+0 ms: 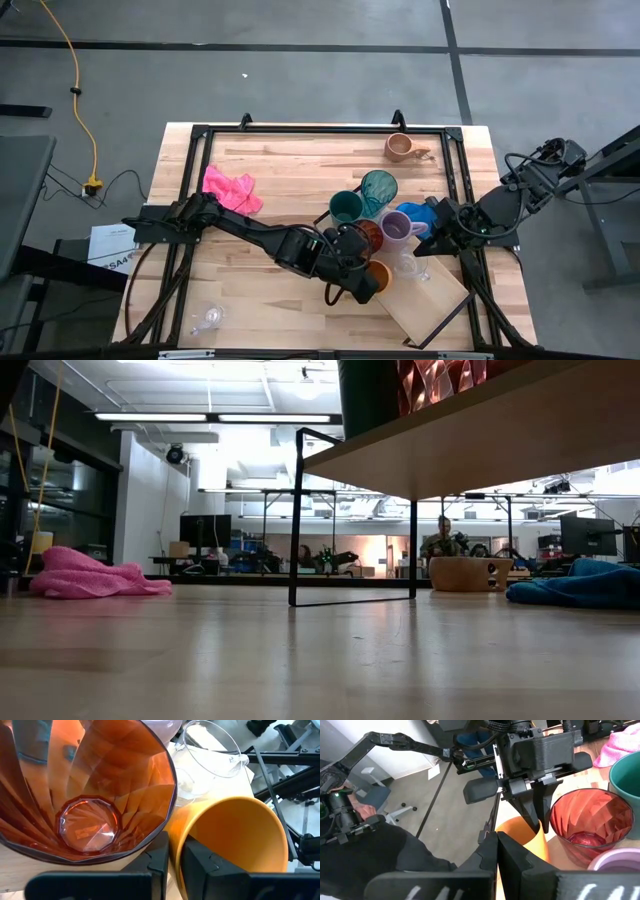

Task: Stack small to large cups/mugs on shelf
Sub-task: Put the orange cup on the shelf

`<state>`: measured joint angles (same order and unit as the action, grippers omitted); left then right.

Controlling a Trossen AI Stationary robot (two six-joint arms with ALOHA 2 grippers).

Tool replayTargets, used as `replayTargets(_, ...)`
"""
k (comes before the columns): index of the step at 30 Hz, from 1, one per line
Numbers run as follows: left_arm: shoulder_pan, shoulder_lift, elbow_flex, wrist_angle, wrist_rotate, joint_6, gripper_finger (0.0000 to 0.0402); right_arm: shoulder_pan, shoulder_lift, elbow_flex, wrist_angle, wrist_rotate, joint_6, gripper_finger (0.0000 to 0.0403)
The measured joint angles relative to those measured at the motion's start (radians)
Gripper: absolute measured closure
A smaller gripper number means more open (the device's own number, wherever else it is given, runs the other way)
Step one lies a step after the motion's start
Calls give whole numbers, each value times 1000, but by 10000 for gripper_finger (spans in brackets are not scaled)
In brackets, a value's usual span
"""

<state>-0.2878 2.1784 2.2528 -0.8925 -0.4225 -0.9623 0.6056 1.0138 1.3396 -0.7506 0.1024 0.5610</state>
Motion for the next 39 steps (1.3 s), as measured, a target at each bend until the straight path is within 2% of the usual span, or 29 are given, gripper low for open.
replayTargets(39,0,0,0,3,-5,0,363,0,0,0,0,0,-3,403)
